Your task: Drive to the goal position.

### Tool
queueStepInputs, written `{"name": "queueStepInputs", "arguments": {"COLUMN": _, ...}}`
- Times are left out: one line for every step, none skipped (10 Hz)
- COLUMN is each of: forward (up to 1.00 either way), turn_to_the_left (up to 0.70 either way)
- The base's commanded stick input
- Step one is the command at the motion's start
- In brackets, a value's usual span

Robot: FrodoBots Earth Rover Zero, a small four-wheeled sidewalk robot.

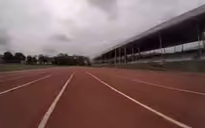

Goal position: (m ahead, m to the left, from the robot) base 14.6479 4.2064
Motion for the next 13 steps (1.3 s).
{"name": "queueStepInputs", "arguments": {"forward": 0.70, "turn_to_the_left": 0.00}}
{"name": "queueStepInputs", "arguments": {"forward": 0.70, "turn_to_the_left": 0.00}}
{"name": "queueStepInputs", "arguments": {"forward": 0.70, "turn_to_the_left": 0.00}}
{"name": "queueStepInputs", "arguments": {"forward": 0.70, "turn_to_the_left": 0.00}}
{"name": "queueStepInputs", "arguments": {"forward": 0.70, "turn_to_the_left": 0.00}}
{"name": "queueStepInputs", "arguments": {"forward": 0.70, "turn_to_the_left": 0.00}}
{"name": "queueStepInputs", "arguments": {"forward": 0.70, "turn_to_the_left": 0.00}}
{"name": "queueStepInputs", "arguments": {"forward": 0.70, "turn_to_the_left": 0.00}}
{"name": "queueStepInputs", "arguments": {"forward": 0.70, "turn_to_the_left": 0.00}}
{"name": "queueStepInputs", "arguments": {"forward": 0.70, "turn_to_the_left": 0.00}}
{"name": "queueStepInputs", "arguments": {"forward": 0.70, "turn_to_the_left": 0.00}}
{"name": "queueStepInputs", "arguments": {"forward": 0.70, "turn_to_the_left": 0.00}}
{"name": "queueStepInputs", "arguments": {"forward": 0.70, "turn_to_the_left": 0.00}}
